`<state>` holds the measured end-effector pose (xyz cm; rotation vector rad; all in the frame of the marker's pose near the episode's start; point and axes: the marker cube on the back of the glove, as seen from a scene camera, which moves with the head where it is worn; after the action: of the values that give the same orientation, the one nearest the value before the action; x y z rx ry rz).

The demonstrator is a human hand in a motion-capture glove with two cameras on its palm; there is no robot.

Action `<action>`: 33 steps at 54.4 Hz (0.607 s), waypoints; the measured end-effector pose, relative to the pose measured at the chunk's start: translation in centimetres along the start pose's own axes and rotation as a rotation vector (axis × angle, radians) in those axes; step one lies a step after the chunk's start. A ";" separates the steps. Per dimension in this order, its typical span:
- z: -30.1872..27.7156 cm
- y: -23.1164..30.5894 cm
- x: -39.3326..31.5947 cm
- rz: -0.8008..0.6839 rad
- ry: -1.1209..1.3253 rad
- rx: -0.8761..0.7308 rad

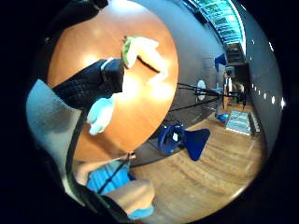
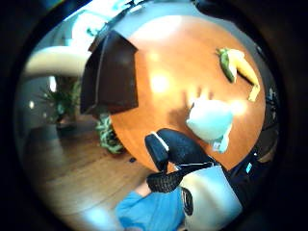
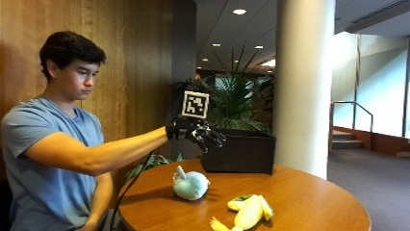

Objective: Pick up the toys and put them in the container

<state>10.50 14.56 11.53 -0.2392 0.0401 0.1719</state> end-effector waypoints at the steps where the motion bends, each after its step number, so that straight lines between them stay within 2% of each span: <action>1: 0.6 0.2 0.2 -0.020 0.000 -0.005; 16: 7.8 0.9 0.4 -0.070 -0.003 -0.067; 19: 9.5 1.0 0.9 -0.099 0.083 -0.083; 21: 10.5 0.9 1.2 -0.066 0.130 -0.086; 24: 11.8 0.6 0.3 0.010 0.054 -0.104; 29: 13.6 1.0 0.3 -0.061 0.053 -0.149; 33: 15.1 1.3 -0.7 -0.051 -0.006 -0.183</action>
<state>9.83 19.33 25.97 -0.4220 0.0127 0.1256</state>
